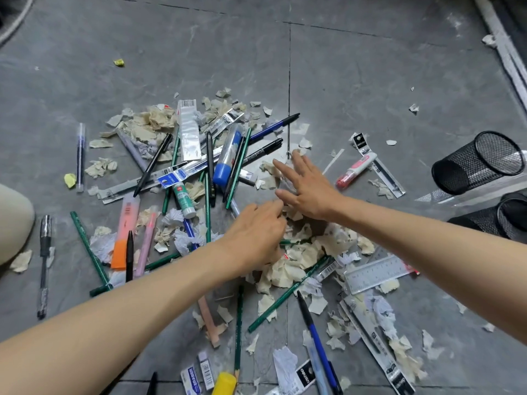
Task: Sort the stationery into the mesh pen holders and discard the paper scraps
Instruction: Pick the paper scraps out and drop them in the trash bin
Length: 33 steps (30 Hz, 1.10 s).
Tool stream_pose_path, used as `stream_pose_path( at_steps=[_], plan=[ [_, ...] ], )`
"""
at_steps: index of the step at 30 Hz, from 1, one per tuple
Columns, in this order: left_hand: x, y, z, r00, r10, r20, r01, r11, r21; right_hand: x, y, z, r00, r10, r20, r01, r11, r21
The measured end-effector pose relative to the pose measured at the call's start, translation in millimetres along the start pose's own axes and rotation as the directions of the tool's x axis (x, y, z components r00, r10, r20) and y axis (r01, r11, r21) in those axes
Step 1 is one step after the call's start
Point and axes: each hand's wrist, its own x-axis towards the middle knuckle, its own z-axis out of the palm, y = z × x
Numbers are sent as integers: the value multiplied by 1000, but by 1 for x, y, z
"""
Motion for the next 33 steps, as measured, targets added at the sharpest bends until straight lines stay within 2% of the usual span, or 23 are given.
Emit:
stream_pose_path(
  at_steps=[4, 8, 12, 16, 21, 24, 26, 27, 30, 33],
  plan=[
    [-4, -26, -14, 993, -80, 86, 99, 965, -242, 7, 9, -12, 998, 50, -38, -49, 999, 23],
    [-9, -57, -25, 980, -154, 128, 197, 848, -492, 3, 12, -14, 994, 102, -36, -98, 991, 87],
    [-16, -79, -30, 969, -218, 117, 242, 738, -630, 4, 15, -10, 995, 92, -35, -87, 990, 115],
    [-21, -91, -30, 932, -349, 100, 308, 613, -728, 16, 13, -18, 977, 206, -63, -179, 938, 296],
    [-26, -100, -20, 788, -601, 132, 380, 307, -873, 16, 2, -3, 992, 127, -18, -123, 981, 151],
    [-29, -101, -16, 705, -693, 151, 383, 194, -903, 5, -13, 12, 997, 72, -27, -70, 996, 62],
    [-33, -99, -16, 676, -721, 149, 398, 188, -898, -2, -23, 18, 999, 41, -20, -40, 999, 36],
    [-34, -98, -16, 676, -725, 133, 419, 230, -878, -5, -25, 21, 1000, 25, -13, -25, 999, 26],
    [-35, -90, -15, 673, -739, 36, 555, 472, -685, -16, -27, 28, 1000, -31, 5, 31, 999, -10],
    [-34, -70, -15, 668, -736, -109, 565, 597, -570, -32, -23, 32, 997, -69, 39, 71, 995, -70]
  ],
)
